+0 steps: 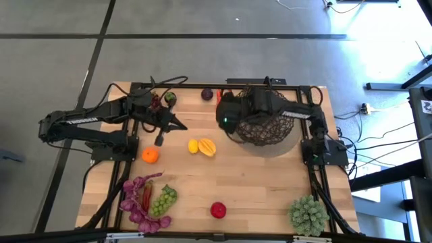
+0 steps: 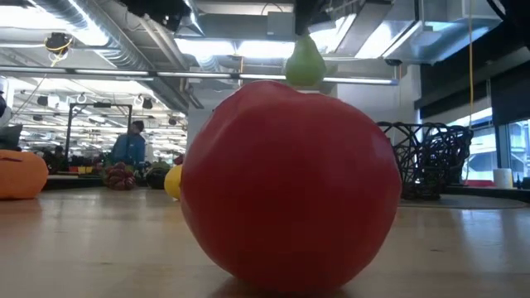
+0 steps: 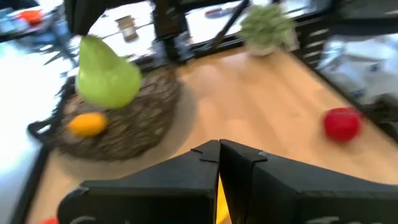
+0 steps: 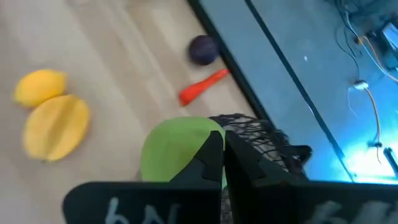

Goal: Build produce basket
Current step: Put the green pear into the black wire basket

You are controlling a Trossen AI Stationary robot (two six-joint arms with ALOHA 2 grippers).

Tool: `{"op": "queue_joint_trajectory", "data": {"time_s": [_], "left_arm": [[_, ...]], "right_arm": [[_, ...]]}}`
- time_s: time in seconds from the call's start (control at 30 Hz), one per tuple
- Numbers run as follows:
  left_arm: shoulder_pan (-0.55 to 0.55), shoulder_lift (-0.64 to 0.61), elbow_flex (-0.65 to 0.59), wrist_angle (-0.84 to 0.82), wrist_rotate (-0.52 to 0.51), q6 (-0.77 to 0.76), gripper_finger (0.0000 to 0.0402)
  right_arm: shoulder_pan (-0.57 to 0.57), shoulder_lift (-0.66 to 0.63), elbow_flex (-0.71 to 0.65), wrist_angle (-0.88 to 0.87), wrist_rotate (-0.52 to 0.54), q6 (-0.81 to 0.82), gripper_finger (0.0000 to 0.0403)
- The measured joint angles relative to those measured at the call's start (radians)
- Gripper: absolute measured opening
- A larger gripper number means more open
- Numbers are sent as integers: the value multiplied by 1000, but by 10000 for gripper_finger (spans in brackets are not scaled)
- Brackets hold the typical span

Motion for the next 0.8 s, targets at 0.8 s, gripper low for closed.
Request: {"op": "queue_joint_trajectory", "data": {"time_s": [0.8], "left_arm": [[4, 100, 0, 43, -180, -4, 0]], "right_arm": [[-293, -97, -343, 36, -168, -47, 0]]}}
